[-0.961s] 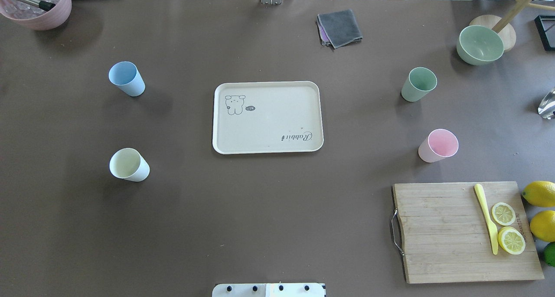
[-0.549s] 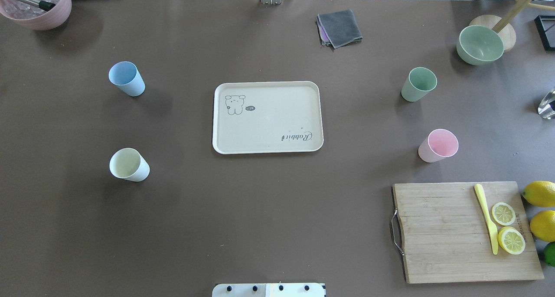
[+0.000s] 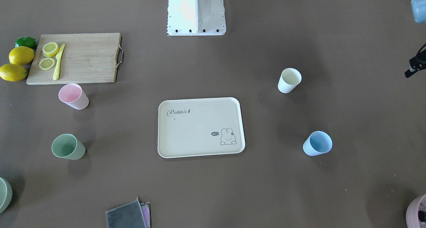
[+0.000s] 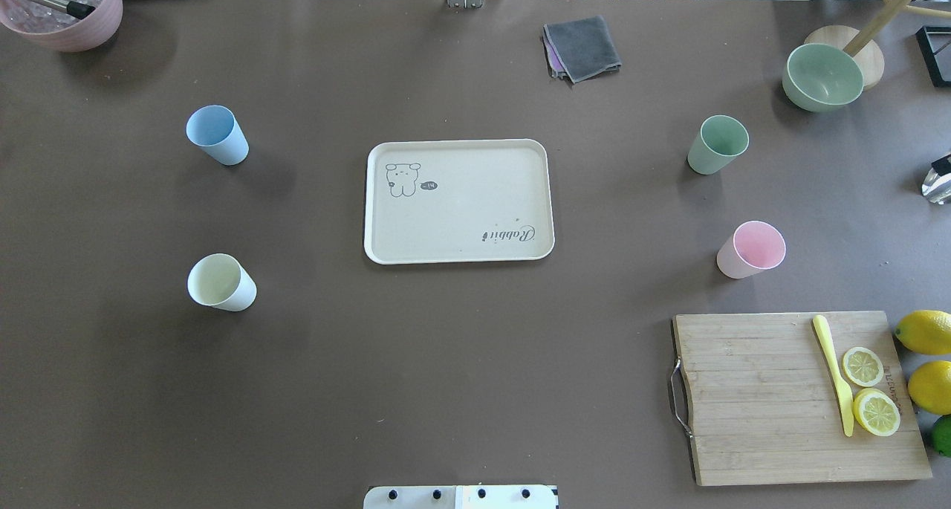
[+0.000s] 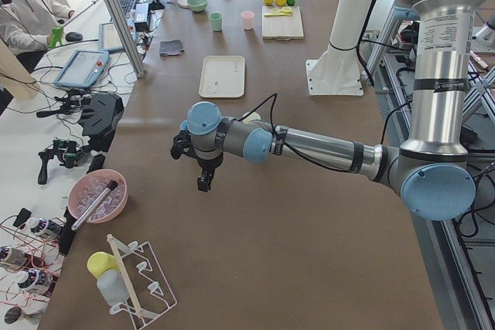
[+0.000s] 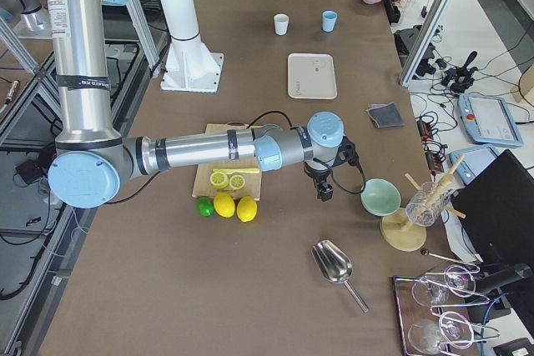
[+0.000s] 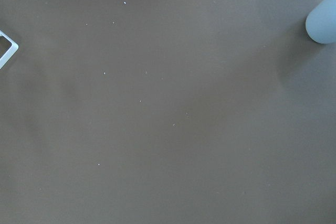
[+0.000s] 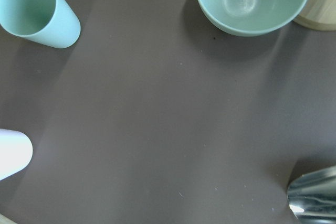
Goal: Place all cups on tray
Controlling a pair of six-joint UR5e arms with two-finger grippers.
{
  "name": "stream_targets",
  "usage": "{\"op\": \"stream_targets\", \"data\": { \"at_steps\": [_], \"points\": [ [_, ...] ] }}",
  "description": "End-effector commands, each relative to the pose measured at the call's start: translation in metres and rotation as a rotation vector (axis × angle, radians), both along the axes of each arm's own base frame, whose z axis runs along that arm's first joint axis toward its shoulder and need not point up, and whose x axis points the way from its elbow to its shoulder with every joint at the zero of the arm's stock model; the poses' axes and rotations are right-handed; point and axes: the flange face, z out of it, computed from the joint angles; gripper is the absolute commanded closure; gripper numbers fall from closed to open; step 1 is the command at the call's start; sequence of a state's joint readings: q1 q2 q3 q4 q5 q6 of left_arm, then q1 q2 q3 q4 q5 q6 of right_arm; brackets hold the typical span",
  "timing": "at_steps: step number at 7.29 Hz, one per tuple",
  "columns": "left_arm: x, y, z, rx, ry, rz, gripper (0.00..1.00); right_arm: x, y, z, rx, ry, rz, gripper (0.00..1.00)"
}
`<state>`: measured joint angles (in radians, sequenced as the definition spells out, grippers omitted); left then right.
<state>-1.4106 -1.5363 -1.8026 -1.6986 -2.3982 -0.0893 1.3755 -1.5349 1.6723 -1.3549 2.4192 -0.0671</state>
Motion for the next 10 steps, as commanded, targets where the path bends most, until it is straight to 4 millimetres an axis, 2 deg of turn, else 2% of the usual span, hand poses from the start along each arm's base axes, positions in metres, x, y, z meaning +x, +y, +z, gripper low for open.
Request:
{"op": "stream_targets", "data": {
  "at_steps": [1, 3, 4, 5, 6, 7, 9, 10],
  "points": [
    [0.006, 0.005, -0.020, -0.012, 0.039, -0.096, 0.02, -0.072, 0.007, -0.034, -0.062, -0.058, 0.034, 0.00],
    [0.061, 0.012, -0.055, -0.042, 0.089, -0.086, 0.02, -0.134, 0.025, -0.059, -0.165, -0.143, 0.095, 0.00],
    [0.087, 0.019, -0.073, -0.070, 0.108, -0.076, 0.02, -0.167, 0.034, -0.061, -0.167, -0.123, 0.112, 0.01],
    [0.106, 0.021, -0.086, -0.086, 0.111, -0.078, 0.02, -0.189, 0.041, -0.055, -0.158, -0.092, 0.098, 0.02],
    [0.119, 0.026, -0.097, -0.079, 0.093, -0.096, 0.02, -0.196, 0.048, -0.050, -0.167, -0.087, 0.080, 0.06],
    [0.123, 0.026, -0.098, -0.088, 0.092, -0.102, 0.02, -0.200, 0.052, -0.044, -0.178, -0.080, 0.065, 0.12],
    [0.122, 0.026, -0.099, -0.086, 0.092, -0.105, 0.02, -0.206, 0.057, -0.042, -0.195, -0.092, 0.032, 0.24],
    [0.123, 0.027, -0.097, -0.090, 0.090, -0.104, 0.02, -0.209, 0.058, -0.039, -0.203, -0.089, 0.028, 0.77]
  ]
}}
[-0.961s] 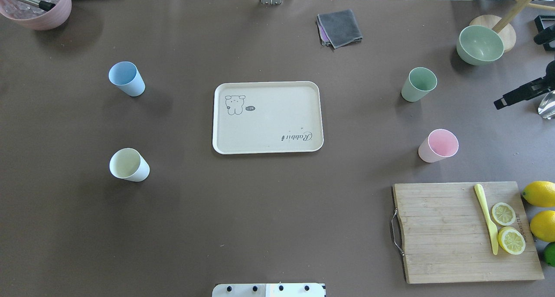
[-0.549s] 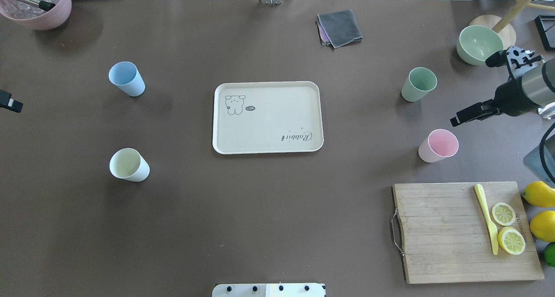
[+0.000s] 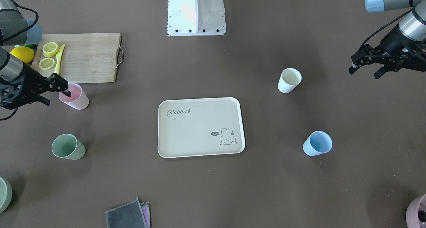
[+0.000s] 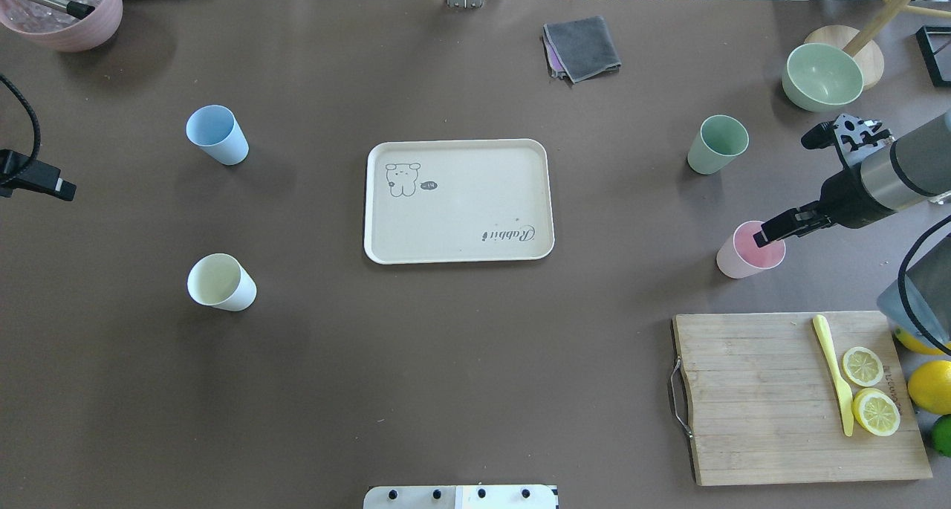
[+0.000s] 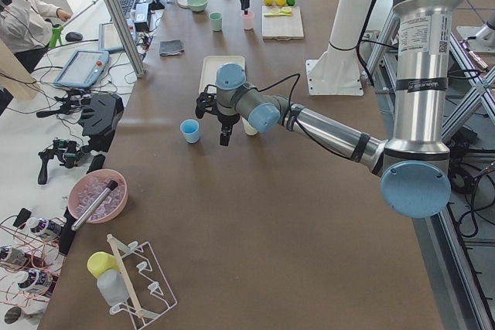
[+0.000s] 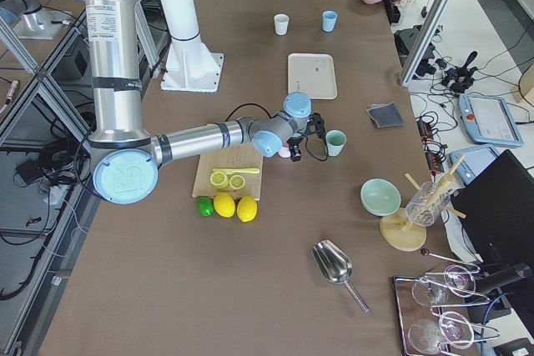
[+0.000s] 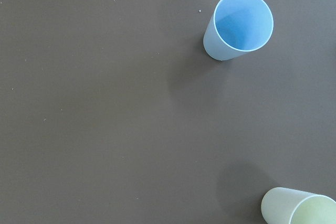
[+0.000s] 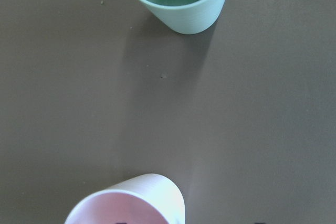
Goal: Place all cups on tray
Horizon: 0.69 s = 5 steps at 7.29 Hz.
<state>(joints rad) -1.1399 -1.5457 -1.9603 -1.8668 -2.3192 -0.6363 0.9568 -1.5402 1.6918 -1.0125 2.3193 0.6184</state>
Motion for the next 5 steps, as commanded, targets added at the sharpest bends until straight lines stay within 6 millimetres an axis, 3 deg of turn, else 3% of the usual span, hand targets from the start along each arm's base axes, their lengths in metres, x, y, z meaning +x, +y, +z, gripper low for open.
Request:
{"op": "stream_targets", "data": {
  "at_steps": [1, 3, 5],
  "points": [
    [0.015, 0.005, -0.002, -0.030, 0.005, 0.009, 0.02, -0.004, 0.002, 0.004, -0.013, -0.001, -0.014, 1.00],
    [0.073, 0.036, -0.029, -0.074, 0.006, 0.018, 0.03, -0.006, 0.005, 0.002, -0.034, -0.023, -0.036, 1.00],
    [0.129, 0.057, -0.027, -0.057, -0.045, 0.064, 0.08, -0.016, -0.007, -0.024, -0.016, -0.053, -0.042, 1.00]
  ]
}}
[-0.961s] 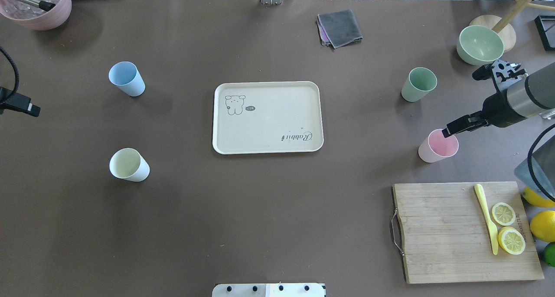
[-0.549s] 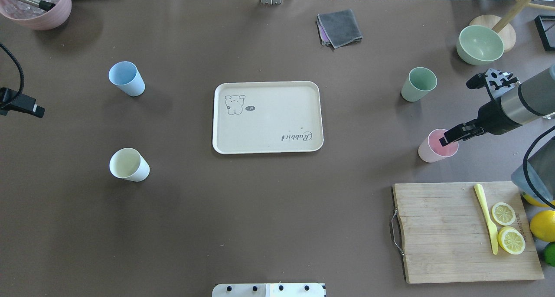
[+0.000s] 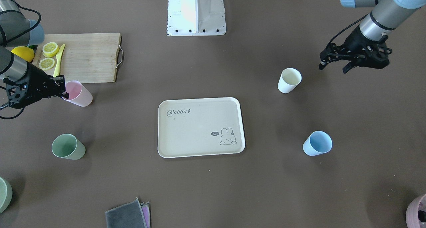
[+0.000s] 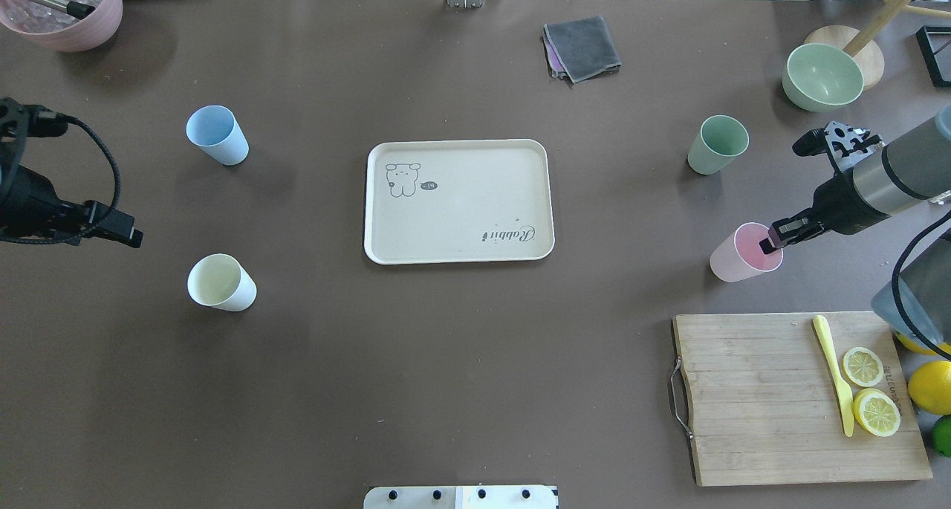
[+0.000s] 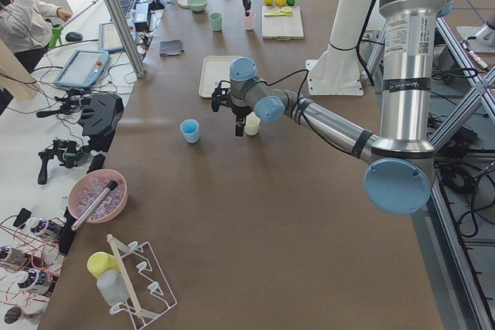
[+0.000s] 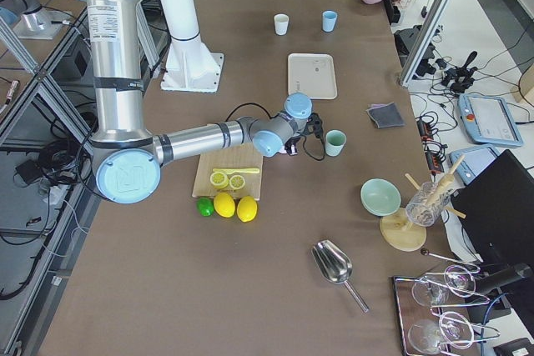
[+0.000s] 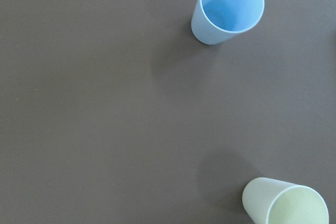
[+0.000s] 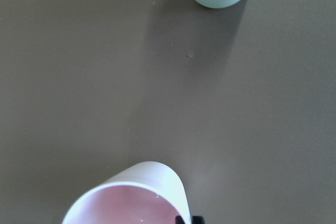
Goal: Place all cups on tray
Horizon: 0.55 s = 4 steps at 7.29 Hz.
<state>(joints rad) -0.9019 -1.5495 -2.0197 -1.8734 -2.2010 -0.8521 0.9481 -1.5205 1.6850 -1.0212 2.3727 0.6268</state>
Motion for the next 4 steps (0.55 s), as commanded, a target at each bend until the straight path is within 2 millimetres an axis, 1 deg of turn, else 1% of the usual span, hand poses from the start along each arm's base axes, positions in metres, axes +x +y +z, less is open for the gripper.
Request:
{"op": "stream_targets", "data": {
  "at_steps": [1, 2, 3, 4],
  "points": [
    [0.053, 0.014, -0.003, 0.001, -0.021, 0.049, 0.15, -0.014, -0.019, -0.036, 0.005, -0.030, 0.011, 1.00],
    [0.070, 0.009, -0.007, -0.007, -0.016, 0.055, 0.20, -0.020, -0.037, -0.063, -0.007, -0.032, 0.031, 1.00],
    [0.081, 0.000, -0.008, -0.010, -0.017, 0.055, 0.26, -0.026, -0.051, -0.084, -0.009, -0.028, 0.039, 1.00],
    [0.089, 0.000, -0.006, -0.009, -0.022, 0.062, 0.34, -0.034, -0.061, -0.108, -0.022, -0.040, 0.055, 1.00]
  ]
}}
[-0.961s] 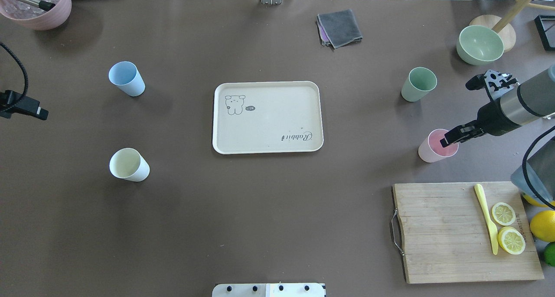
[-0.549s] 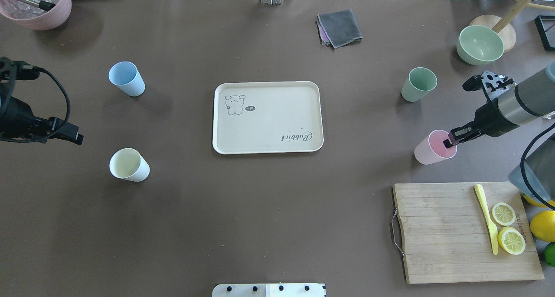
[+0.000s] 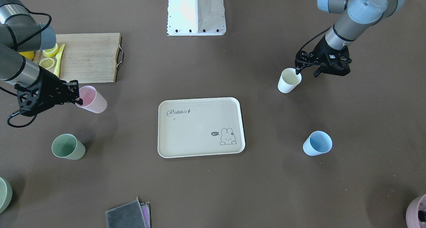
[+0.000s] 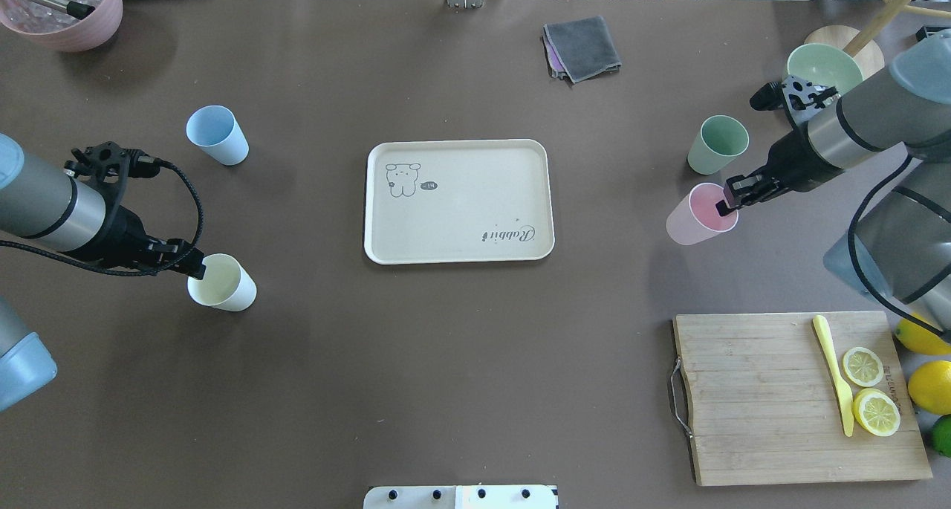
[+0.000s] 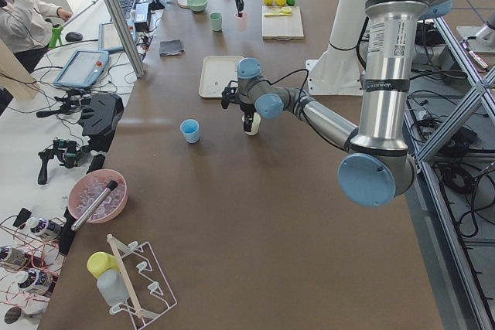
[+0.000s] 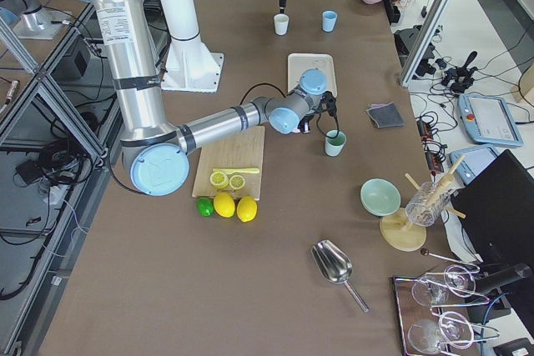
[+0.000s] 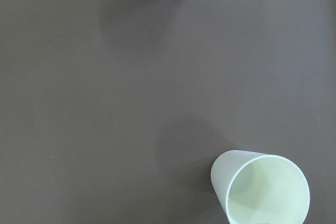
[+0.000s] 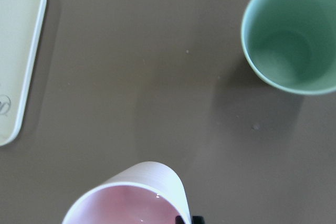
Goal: Place all cups on tray
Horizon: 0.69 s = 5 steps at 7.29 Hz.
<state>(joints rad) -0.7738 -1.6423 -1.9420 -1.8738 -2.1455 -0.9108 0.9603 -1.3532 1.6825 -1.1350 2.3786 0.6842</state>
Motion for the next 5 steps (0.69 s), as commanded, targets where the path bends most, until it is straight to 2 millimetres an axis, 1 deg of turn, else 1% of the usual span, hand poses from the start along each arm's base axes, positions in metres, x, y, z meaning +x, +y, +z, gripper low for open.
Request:
{"op": "stream_targets", "data": {
  "at_steps": [1, 2, 3, 4, 5],
  "points": [
    [0.019, -0.007, -0.007, 0.003, 0.001, -0.005, 0.43, -0.033, -0.018, -0.057, -0.059, -0.024, 0.038, 1.00],
    [0.034, -0.013, -0.011, -0.015, 0.004, -0.013, 0.44, -0.060, -0.023, -0.075, -0.086, -0.029, 0.043, 1.00],
    [0.048, -0.007, -0.010, -0.001, -0.015, -0.012, 0.60, -0.088, -0.025, -0.087, -0.089, -0.021, 0.041, 1.00],
    [0.050, -0.007, -0.009, -0.010, -0.023, -0.033, 1.00, -0.118, -0.027, -0.102, -0.110, -0.018, 0.047, 1.00],
    [0.050, -0.006, -0.012, -0.011, -0.016, -0.028, 1.00, -0.136, -0.021, -0.114, -0.115, -0.019, 0.053, 1.00]
  ]
}}
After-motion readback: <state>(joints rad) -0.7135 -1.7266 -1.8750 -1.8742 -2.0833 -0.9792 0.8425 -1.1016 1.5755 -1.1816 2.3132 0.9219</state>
